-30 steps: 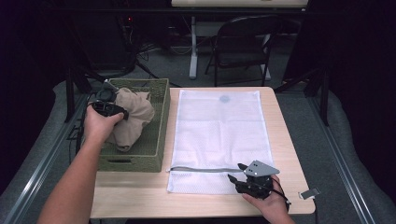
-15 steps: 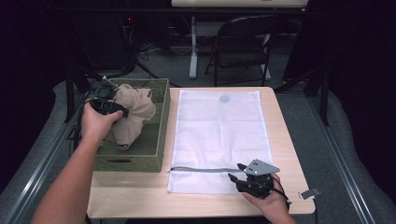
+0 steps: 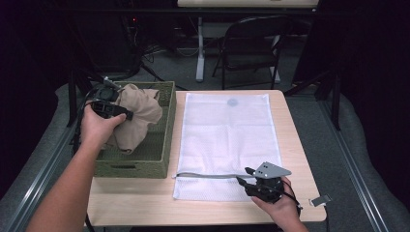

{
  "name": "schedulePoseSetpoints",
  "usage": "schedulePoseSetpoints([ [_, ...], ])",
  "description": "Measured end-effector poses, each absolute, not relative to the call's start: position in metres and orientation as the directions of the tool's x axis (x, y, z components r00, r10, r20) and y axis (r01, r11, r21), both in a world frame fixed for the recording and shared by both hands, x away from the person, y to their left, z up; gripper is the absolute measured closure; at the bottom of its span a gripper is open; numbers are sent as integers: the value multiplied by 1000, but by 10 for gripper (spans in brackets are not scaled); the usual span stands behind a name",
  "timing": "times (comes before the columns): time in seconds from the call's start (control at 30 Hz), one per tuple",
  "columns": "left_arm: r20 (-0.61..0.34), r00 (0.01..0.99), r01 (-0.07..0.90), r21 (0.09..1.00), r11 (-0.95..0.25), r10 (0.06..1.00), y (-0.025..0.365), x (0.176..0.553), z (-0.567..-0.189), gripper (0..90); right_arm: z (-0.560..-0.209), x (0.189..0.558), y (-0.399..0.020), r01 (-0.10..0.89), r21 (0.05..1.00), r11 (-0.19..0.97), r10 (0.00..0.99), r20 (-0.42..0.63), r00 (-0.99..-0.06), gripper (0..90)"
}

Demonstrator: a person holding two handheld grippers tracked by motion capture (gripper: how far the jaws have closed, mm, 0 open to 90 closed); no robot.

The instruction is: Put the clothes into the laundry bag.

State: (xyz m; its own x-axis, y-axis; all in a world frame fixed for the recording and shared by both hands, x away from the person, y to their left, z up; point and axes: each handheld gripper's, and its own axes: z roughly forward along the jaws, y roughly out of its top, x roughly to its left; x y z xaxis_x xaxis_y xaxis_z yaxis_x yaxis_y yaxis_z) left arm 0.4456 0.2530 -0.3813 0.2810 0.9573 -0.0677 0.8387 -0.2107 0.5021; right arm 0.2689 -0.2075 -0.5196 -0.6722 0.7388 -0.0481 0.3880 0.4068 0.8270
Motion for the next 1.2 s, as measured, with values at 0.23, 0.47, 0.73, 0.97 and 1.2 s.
schedulePoseSetpoints([
  [0.23, -59, 303, 829, 509, -232, 951, 249, 441, -374, 566, -510, 268, -205, 391, 828, 401, 736, -38, -676, 561],
  [0.47, -57, 315, 824, 513, -243, 947, 246, 439, -369, 567, -500, 270, -203, 391, 828, 402, 727, -29, -686, 571],
  [0.73, -57, 331, 817, 517, -255, 942, 241, 437, -367, 567, -493, 285, -202, 406, 821, 402, 728, -18, -685, 608],
  [0.97, -49, 353, 808, 519, -278, 934, 236, 435, -362, 568, -494, 301, -200, 420, 809, 410, 734, -20, -679, 648],
  [1.2, -44, 369, 798, 527, -292, 928, 231, 433, -357, 569, -494, 314, -199, 418, 810, 411, 736, -24, -677, 690],
])
